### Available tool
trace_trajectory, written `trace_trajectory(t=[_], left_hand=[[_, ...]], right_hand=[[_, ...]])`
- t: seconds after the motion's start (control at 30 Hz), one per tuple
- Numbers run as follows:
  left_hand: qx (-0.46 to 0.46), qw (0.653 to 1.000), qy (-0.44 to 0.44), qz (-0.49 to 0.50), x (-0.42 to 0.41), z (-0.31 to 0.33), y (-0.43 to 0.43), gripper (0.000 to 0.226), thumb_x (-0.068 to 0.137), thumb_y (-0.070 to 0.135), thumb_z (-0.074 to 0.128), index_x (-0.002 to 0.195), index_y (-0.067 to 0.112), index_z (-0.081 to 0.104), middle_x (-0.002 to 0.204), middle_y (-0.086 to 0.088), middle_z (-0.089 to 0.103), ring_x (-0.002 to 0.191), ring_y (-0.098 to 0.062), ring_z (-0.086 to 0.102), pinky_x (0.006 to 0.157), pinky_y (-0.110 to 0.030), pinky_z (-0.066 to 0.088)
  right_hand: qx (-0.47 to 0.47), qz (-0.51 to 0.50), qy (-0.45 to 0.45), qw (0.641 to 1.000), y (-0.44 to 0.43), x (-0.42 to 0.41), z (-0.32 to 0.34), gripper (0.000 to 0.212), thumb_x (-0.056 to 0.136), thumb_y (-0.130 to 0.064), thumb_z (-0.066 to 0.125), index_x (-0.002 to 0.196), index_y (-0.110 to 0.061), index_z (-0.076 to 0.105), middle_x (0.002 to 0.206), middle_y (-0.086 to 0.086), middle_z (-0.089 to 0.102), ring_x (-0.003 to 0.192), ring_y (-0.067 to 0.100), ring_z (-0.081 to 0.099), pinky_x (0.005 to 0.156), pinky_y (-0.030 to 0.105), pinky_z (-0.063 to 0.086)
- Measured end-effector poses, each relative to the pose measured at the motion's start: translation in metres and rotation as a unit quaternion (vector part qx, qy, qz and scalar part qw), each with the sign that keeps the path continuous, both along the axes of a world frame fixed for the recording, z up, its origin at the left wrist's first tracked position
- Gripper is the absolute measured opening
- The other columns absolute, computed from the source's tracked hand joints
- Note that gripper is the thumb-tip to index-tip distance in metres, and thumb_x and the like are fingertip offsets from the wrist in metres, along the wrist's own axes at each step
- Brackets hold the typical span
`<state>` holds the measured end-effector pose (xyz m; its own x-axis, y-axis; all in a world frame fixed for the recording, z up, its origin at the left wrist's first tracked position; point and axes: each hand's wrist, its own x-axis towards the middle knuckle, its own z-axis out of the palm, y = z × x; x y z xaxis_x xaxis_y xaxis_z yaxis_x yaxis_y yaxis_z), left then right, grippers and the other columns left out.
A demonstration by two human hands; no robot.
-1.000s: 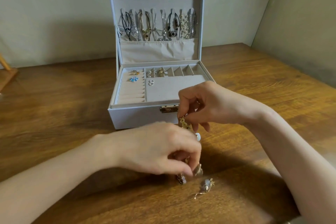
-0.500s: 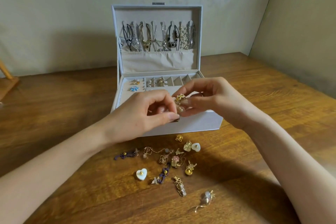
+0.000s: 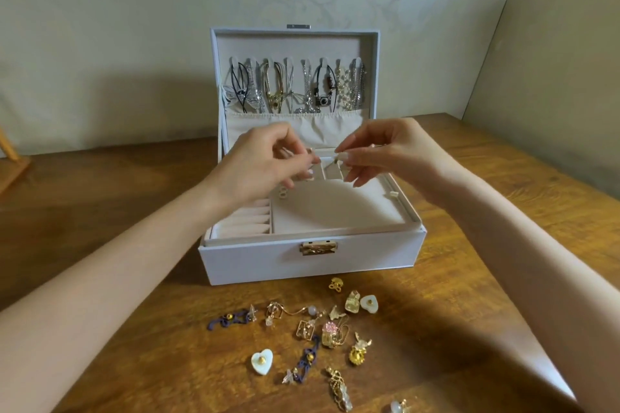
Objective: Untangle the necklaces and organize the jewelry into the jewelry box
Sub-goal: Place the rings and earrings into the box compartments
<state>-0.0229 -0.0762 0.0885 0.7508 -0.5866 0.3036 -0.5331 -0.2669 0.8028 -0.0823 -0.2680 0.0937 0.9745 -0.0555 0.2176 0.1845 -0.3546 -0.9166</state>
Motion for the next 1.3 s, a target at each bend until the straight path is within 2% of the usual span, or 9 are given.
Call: trace_trajectory(t=[0.1, 0.23, 0.37, 0.47, 0.63, 0.9, 1.03, 1.17, 1.3], left_hand=[[0.031, 0.999, 0.018, 0.028, 0.024, 0.008, -0.019, 0.008, 0.091, 0.008, 0.056, 0.087, 0.012, 0.052, 0.097, -0.014, 0.067, 0.067, -0.008, 0.063, 0.056, -0.018, 0.050], [0.070, 0.994, 0.054, 0.072, 0.043, 0.008, -0.036, 0.012, 0.095, 0.012, 0.043, 0.106, 0.017, 0.043, 0.095, -0.002, 0.060, 0.068, -0.008, 0.052, 0.059, -0.024, 0.041], [0.080, 0.990, 0.067, 0.093, 0.041, 0.006, -0.041, 0.021, 0.100, 0.012, 0.028, 0.099, 0.012, 0.049, 0.087, 0.001, 0.047, 0.090, -0.028, 0.050, 0.081, -0.037, 0.042], [0.062, 0.990, 0.081, 0.093, 0.039, 0.006, -0.039, 0.019, 0.097, 0.014, 0.035, 0.093, 0.011, 0.054, 0.114, -0.014, 0.053, 0.120, -0.038, 0.044, 0.099, -0.046, 0.040], [0.069, 0.997, 0.006, 0.043, 0.049, -0.002, -0.037, 0.007, 0.087, 0.011, 0.059, 0.094, 0.011, 0.057, 0.109, 0.007, 0.053, 0.108, -0.009, 0.044, 0.097, -0.030, 0.033], [0.108, 0.982, -0.146, 0.052, 0.052, -0.009, -0.040, 0.012, 0.081, 0.015, 0.071, 0.086, 0.015, 0.060, 0.112, 0.000, 0.059, 0.104, -0.014, 0.051, 0.089, -0.026, 0.037], [0.077, 0.987, -0.130, 0.056, 0.054, -0.007, -0.037, 0.003, 0.086, 0.013, 0.066, 0.087, 0.014, 0.064, 0.102, -0.002, 0.062, 0.102, -0.013, 0.054, 0.088, -0.022, 0.038], [0.082, 0.990, -0.104, 0.043, 0.057, -0.010, -0.038, 0.004, 0.086, 0.008, 0.064, 0.088, 0.010, 0.066, 0.094, 0.001, 0.059, 0.101, -0.016, 0.056, 0.091, -0.026, 0.041], [0.094, 0.986, -0.118, 0.076, 0.059, -0.012, -0.039, 0.009, 0.083, 0.009, 0.066, 0.091, 0.011, 0.068, 0.094, 0.000, 0.060, 0.097, -0.015, 0.054, 0.084, -0.024, 0.039]], right_hand=[[-0.031, 0.007, 0.016, 0.999, 0.001, 0.026, 0.000, 0.016, 0.084, 0.009, 0.061, 0.099, 0.005, 0.063, 0.070, 0.016, 0.064, 0.058, 0.020, 0.067, 0.060, 0.027, 0.058], [-0.083, 0.001, 0.015, 0.996, 0.002, 0.054, 0.001, 0.022, 0.085, 0.012, 0.056, 0.099, 0.000, 0.067, 0.070, 0.014, 0.063, 0.059, 0.017, 0.068, 0.060, 0.023, 0.057], [-0.042, 0.002, 0.031, 0.999, 0.000, 0.065, 0.000, 0.016, 0.083, 0.010, 0.061, 0.099, 0.007, 0.063, 0.073, 0.020, 0.064, 0.061, 0.025, 0.069, 0.061, 0.029, 0.060], [-0.009, 0.013, 0.044, 0.999, -0.003, 0.066, -0.001, 0.011, 0.083, 0.008, 0.062, 0.093, 0.005, 0.060, 0.077, 0.023, 0.065, 0.061, 0.025, 0.070, 0.058, 0.029, 0.059], [0.046, 0.001, 0.057, 0.997, -0.010, 0.068, -0.005, 0.010, 0.081, 0.002, 0.067, 0.088, -0.003, 0.062, 0.076, 0.013, 0.065, 0.062, 0.018, 0.064, 0.062, 0.025, 0.058], [0.204, 0.018, 0.095, 0.974, -0.009, 0.073, -0.009, 0.015, 0.070, -0.007, 0.072, 0.077, -0.001, 0.060, 0.069, 0.010, 0.070, 0.062, 0.016, 0.069, 0.057, 0.019, 0.055], [0.123, 0.052, 0.080, 0.988, -0.014, 0.068, -0.005, 0.011, 0.076, -0.002, 0.070, 0.086, -0.001, 0.066, 0.074, 0.005, 0.071, 0.065, 0.009, 0.068, 0.060, 0.015, 0.052], [0.011, 0.048, 0.013, 0.999, -0.015, 0.068, -0.007, 0.016, 0.075, 0.003, 0.072, 0.089, 0.000, 0.066, 0.079, 0.012, 0.068, 0.064, 0.011, 0.066, 0.062, 0.017, 0.053], [-0.058, 0.031, -0.025, 0.998, -0.012, 0.070, -0.010, 0.012, 0.076, -0.001, 0.074, 0.086, -0.001, 0.067, 0.074, 0.015, 0.068, 0.060, 0.014, 0.066, 0.059, 0.020, 0.055]])
